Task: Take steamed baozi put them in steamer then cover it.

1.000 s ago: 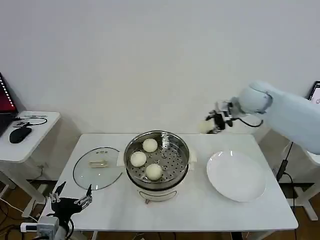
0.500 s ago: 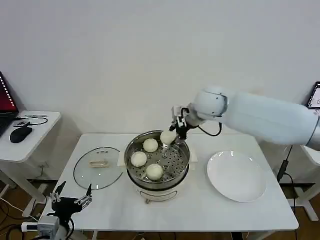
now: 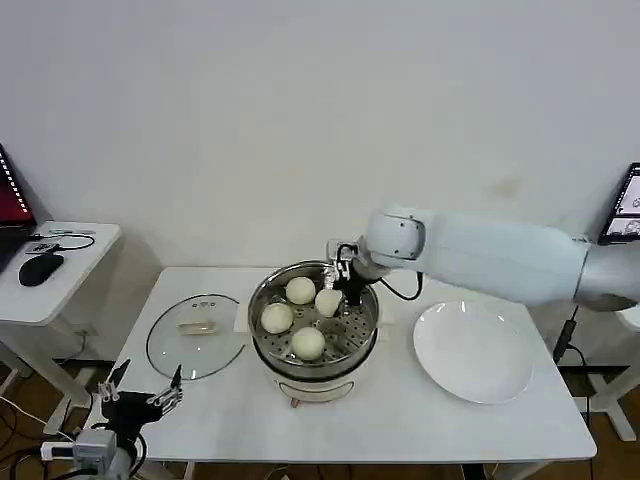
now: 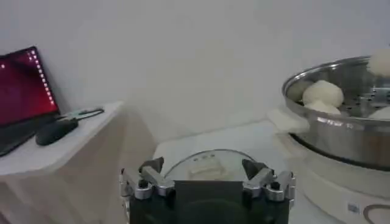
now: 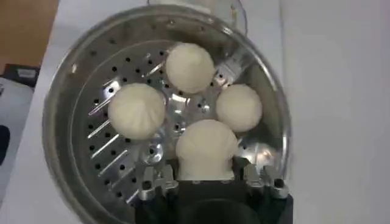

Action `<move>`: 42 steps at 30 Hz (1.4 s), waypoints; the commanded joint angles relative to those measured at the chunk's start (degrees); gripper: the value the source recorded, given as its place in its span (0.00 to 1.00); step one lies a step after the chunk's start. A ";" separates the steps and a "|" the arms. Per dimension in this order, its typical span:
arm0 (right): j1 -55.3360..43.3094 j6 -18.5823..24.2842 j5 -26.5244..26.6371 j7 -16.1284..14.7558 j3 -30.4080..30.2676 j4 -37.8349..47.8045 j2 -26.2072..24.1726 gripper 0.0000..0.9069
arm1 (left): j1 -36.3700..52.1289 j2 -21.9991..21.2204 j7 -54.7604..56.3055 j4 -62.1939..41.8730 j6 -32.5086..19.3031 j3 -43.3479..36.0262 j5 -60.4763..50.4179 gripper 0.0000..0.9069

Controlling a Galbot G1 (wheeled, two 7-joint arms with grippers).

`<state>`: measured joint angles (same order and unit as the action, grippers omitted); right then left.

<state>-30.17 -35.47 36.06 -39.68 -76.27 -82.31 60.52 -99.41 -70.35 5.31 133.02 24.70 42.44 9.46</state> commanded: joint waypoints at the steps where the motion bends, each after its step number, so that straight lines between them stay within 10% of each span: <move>1: 2.94 -1.03 -1.99 1.18 -0.59 5.00 2.75 0.64 | -0.04 0.30 0.05 0.00 -0.06 0.35 -0.02 1.00; 42: 2.44 -1.99 -2.46 0.23 -1.02 4.89 3.91 0.64 | -0.41 0.49 0.18 0.04 -0.39 0.88 0.12 1.00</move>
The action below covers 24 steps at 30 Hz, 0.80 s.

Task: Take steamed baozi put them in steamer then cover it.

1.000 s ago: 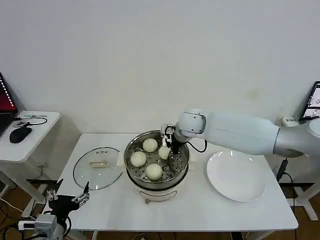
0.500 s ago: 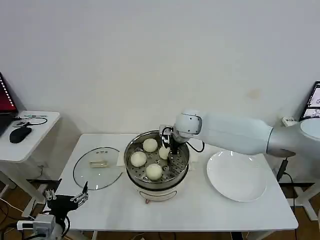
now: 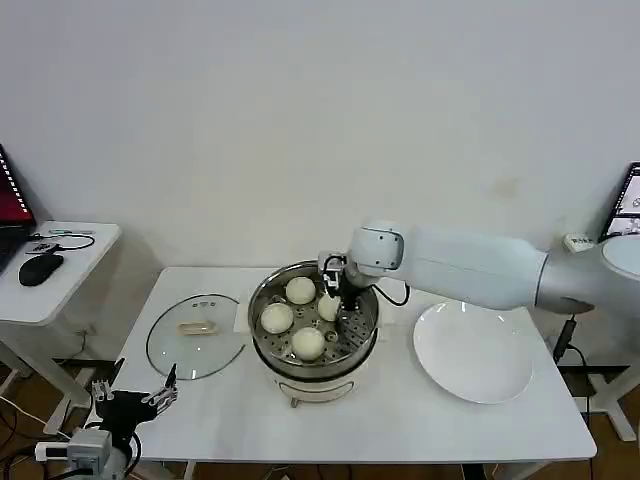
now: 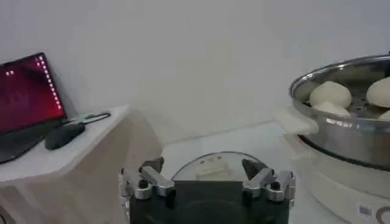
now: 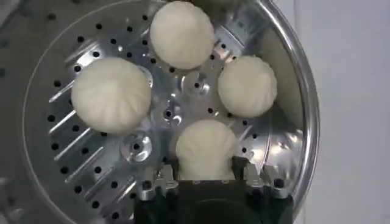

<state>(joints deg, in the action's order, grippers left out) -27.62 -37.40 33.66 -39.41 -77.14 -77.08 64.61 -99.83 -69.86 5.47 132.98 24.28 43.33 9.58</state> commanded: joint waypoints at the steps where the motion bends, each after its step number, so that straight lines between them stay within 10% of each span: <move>1: -0.10 -0.01 -0.21 -0.03 -0.15 -0.40 -0.31 0.76 | 0.03 -0.03 0.03 0.09 0.03 -0.05 0.02 1.00; 2: -0.06 -0.04 -0.36 0.14 -0.13 -0.40 -0.38 1.00 | 0.04 -0.04 0.03 0.10 0.04 -0.07 0.01 1.00; 17: -3.68 0.05 1.60 2.49 6.05 -10.71 -8.92 1.00 | 0.18 0.03 0.10 0.01 0.16 -0.63 0.01 1.00; 24: 1.74 1.61 1.51 18.13 13.97 -22.68 -20.42 1.00 | 0.68 0.13 0.19 -0.32 0.23 -0.61 0.97 1.00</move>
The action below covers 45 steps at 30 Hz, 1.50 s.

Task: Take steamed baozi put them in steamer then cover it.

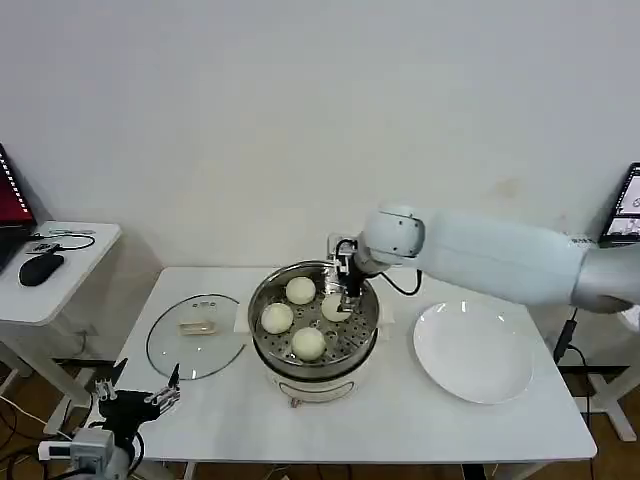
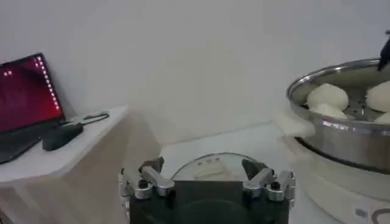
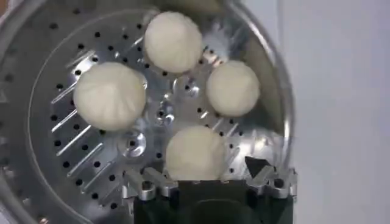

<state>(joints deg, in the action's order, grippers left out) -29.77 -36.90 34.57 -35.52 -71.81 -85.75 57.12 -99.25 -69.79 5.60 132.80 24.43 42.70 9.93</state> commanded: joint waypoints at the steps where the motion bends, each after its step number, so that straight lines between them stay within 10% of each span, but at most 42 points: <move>1: 6.60 2.85 0.50 18.52 11.15 -15.76 -15.55 1.00 | 0.10 0.07 0.04 -0.18 0.01 -0.03 0.64 1.00; 8: 25.56 9.84 -0.44 32.78 30.30 -22.30 -24.12 1.00 | 0.84 -0.50 0.15 -0.57 -2.09 -0.71 1.66 1.00; 13: 53.82 19.58 -9.59 39.60 58.37 -25.24 -27.22 1.00 | 0.93 -0.32 -0.01 -1.01 -4.08 -0.81 1.96 1.00; 17: 78.08 24.45 -16.59 37.30 84.39 -26.25 -20.37 1.00 | 0.93 0.24 0.56 -1.80 -5.17 -1.10 2.25 1.00; 27: 107.93 33.77 -25.00 25.10 123.61 -30.58 8.25 1.00 | 2.13 1.32 1.02 -4.80 -7.67 -2.26 -8.01 1.00; 32: 117.90 39.20 -28.12 20.23 130.62 -30.35 17.91 1.00 | 1.16 2.49 -0.01 -7.74 -15.00 -2.20 -27.68 1.00; 45: 123.70 43.85 -27.78 24.84 131.43 -29.12 21.84 1.00 | 7.88 8.54 0.06 -23.77 -21.63 -7.37 -57.43 1.00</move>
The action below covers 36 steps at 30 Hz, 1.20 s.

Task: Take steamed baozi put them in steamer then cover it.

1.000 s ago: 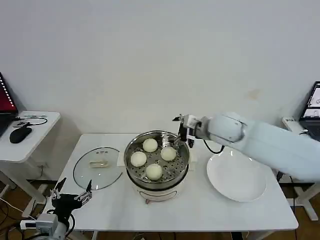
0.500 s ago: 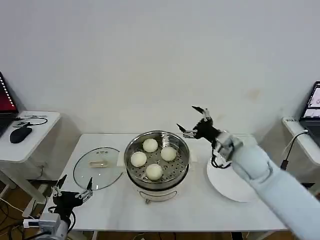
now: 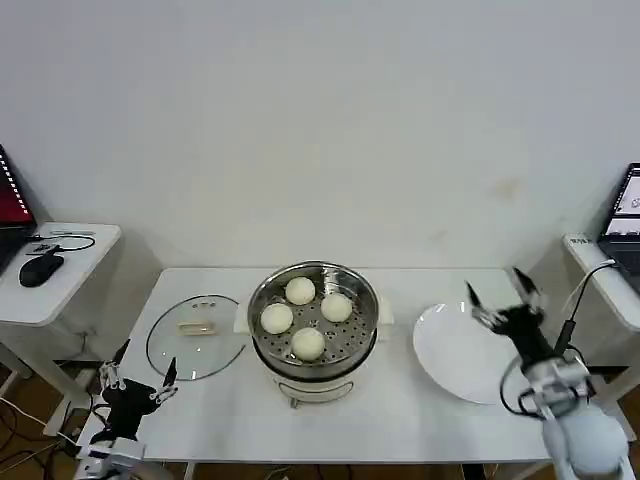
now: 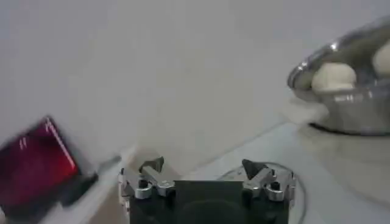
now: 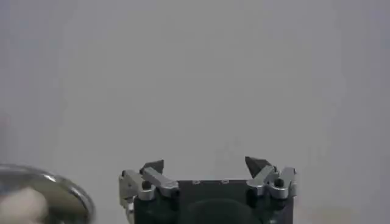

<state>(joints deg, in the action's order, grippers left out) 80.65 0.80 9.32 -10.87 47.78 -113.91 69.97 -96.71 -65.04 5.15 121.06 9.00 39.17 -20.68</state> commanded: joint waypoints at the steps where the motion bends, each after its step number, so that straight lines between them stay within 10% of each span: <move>1: 13.37 7.60 -2.58 -0.03 11.66 -0.76 9.19 1.00 | 6.69 4.27 0.71 -12.95 -6.61 -4.58 -28.12 1.00; 20: 17.67 5.64 3.20 1.74 10.32 -3.87 11.40 1.00 | 36.20 6.87 0.24 -41.56 -4.70 -24.83 -25.12 1.00; 36: 17.19 3.92 3.39 2.14 9.61 -4.17 11.69 1.00 | 40.04 8.10 -0.96 -43.72 -2.04 -25.21 -24.93 1.00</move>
<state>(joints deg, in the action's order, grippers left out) 96.94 5.37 11.68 -9.13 57.26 -117.39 81.15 -61.25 -57.39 4.50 82.17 6.46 16.10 -44.89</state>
